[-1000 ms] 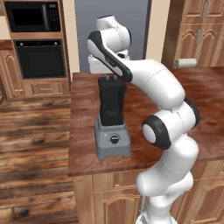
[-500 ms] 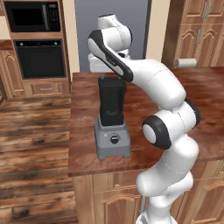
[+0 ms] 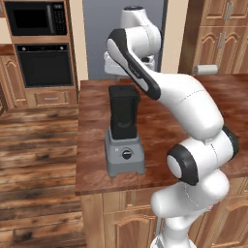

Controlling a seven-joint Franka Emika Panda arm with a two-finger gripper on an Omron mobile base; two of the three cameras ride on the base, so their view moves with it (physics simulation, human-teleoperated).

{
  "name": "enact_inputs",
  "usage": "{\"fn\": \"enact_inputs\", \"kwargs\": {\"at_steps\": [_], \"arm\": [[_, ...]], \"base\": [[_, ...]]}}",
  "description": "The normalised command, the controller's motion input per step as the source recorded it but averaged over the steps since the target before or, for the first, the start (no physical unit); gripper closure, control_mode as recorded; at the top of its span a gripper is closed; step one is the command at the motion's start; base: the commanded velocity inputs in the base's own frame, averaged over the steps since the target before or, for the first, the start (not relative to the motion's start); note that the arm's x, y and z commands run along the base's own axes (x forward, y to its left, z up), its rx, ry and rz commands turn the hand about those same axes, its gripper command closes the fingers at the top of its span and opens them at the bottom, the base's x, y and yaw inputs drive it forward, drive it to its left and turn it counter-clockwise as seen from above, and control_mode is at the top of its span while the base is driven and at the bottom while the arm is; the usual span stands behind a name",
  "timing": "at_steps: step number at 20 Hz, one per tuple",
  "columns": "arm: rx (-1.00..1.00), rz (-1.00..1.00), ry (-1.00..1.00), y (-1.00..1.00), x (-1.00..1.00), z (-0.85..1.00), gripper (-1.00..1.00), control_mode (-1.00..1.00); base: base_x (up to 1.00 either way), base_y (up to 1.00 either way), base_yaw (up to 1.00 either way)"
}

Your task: Grab the limes from the fridge, place them in the blender, close the lid, and turn on the blender to create a marinade.

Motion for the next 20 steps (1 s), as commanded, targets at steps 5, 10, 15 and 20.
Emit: {"fn": "enact_inputs", "kwargs": {"at_steps": [5, 10, 15, 20], "arm": [[0.07, 0.00, -0.25, -0.03, -1.00, -0.01, -1.00, -1.00], [0.00, 0.07, -0.07, 0.11, -1.00, -0.37, 1.00, -1.00], [-0.12, 0.17, 0.06, 0.41, -0.34, -0.44, 1.00, -1.00], [-0.10, 0.18, 0.06, 0.15, -0.28, -0.36, 1.00, -1.00]], "base": [[0.00, 0.00, 0.00], [0.00, 0.00, 0.00], [0.00, 0.00, 0.00], [0.00, 0.00, 0.00]]}}
